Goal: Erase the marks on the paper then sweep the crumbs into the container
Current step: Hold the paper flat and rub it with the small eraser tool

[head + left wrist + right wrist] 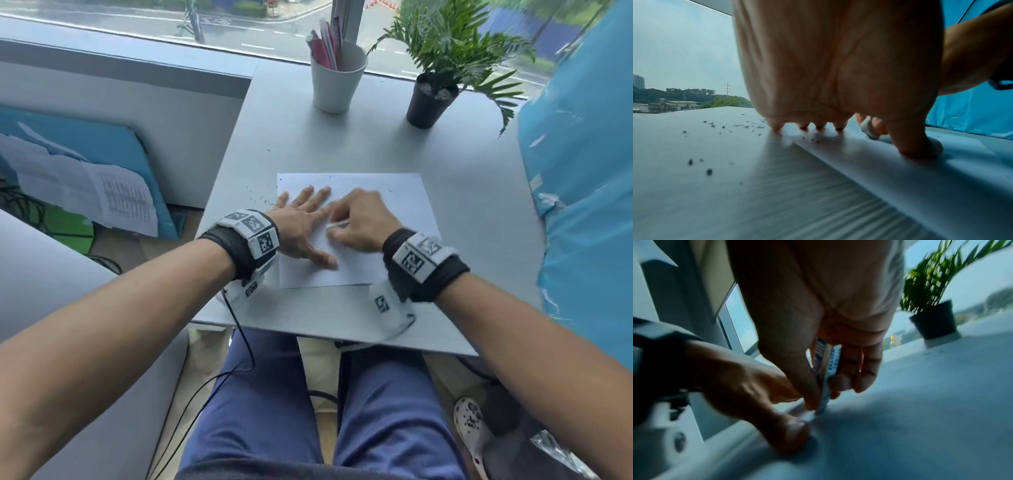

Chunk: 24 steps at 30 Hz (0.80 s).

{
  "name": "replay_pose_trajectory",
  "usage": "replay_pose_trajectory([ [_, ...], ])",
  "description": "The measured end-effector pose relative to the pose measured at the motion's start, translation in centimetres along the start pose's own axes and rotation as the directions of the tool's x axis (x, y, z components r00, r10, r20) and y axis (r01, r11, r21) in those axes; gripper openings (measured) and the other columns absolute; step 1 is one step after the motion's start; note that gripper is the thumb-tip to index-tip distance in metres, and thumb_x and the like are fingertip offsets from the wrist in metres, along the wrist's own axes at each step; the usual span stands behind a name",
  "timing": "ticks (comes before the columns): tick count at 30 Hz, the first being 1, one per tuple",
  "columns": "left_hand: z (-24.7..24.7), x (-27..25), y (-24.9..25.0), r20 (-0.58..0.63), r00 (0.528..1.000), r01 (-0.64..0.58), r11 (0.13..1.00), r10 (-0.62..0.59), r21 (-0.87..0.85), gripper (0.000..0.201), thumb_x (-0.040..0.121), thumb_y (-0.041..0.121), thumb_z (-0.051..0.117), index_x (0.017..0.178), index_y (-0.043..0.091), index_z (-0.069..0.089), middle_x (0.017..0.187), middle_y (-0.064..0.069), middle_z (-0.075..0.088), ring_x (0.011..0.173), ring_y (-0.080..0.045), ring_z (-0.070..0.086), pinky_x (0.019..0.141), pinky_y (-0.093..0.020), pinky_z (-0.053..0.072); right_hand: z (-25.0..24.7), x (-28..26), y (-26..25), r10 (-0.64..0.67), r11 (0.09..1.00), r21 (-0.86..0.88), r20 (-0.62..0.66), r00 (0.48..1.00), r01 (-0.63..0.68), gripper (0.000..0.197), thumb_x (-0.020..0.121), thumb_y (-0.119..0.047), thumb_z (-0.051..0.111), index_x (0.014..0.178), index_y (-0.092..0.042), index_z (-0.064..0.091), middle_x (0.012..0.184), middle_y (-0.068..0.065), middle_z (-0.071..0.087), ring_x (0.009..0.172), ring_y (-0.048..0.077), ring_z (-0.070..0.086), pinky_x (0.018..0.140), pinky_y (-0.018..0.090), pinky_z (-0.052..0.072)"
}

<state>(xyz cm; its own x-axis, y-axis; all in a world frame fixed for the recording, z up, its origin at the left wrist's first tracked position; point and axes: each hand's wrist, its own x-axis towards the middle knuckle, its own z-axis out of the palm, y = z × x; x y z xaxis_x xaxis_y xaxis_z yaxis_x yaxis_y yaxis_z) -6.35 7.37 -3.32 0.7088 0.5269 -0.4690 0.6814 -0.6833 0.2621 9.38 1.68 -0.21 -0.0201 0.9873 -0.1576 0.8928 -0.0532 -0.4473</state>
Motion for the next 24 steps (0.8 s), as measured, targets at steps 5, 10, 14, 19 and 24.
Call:
replay_pose_trajectory([
  [5,0.6,-0.1,0.3,-0.058,0.995,0.079,0.997,-0.077,0.025,0.12,0.07,0.092,0.042,0.157,0.033,-0.015,0.162,0.004,-0.027,0.151,-0.022,-0.021,0.121,-0.057,-0.007,-1.1,0.3,2.4,0.111,0.993,-0.021,-0.089,0.99,-0.113,0.006,0.072,-0.023,0.073,0.077,-0.02,0.075,0.09,-0.002,0.071,0.089,0.016,0.064,0.082,0.029,0.054],
  [10,-0.2,-0.4,1.0,-0.255,0.965,0.113,0.979,-0.066,0.172,0.1,0.074,0.085,0.051,0.154,0.029,0.026,0.159,-0.008,0.023,0.143,-0.031,0.025,0.119,-0.05,0.015,-2.0,0.2,5.2,0.159,0.987,-0.019,-0.079,0.984,-0.161,0.008,0.074,-0.021,0.074,0.081,-0.022,0.077,0.096,0.0,0.069,0.092,0.018,0.064,0.083,0.026,0.052],
  [14,-1.6,0.0,0.6,-0.296,0.955,0.05,0.996,-0.025,0.078,0.09,0.062,0.076,0.074,0.131,0.023,0.051,0.141,-0.007,0.042,0.13,-0.027,0.041,0.113,-0.043,0.029,-2.5,1.2,5.3,0.176,0.984,0.018,-0.103,0.979,-0.175,0.01,0.075,-0.021,0.074,0.084,-0.021,0.078,0.098,0.0,0.07,0.095,0.018,0.064,0.08,0.023,0.05],
  [19,-1.6,0.7,-1.0,-0.125,0.991,-0.065,0.992,0.051,-0.11,0.11,0.068,0.066,0.077,0.156,0.032,0.02,0.167,-0.005,-0.003,0.154,-0.02,-0.003,0.124,-0.046,0.002,-2.1,2.1,4.0,0.115,0.993,0.049,-0.12,0.986,-0.11,0.01,0.074,-0.025,0.077,0.082,-0.02,0.078,0.091,0.0,0.07,0.093,0.018,0.064,0.081,0.027,0.053],
  [24,-1.5,1.1,-1.4,-0.04,0.999,-0.029,0.997,0.026,-0.073,0.118,0.069,0.073,0.068,0.159,0.037,0.0,0.165,-0.002,-0.018,0.151,-0.019,-0.017,0.122,-0.047,-0.008,0.0,0.7,1.9,-0.032,0.998,0.052,-0.027,0.999,0.033,0.011,0.075,-0.023,0.074,0.084,-0.019,0.079,0.089,-0.001,0.072,0.085,0.014,0.067,0.08,0.025,0.054],
])
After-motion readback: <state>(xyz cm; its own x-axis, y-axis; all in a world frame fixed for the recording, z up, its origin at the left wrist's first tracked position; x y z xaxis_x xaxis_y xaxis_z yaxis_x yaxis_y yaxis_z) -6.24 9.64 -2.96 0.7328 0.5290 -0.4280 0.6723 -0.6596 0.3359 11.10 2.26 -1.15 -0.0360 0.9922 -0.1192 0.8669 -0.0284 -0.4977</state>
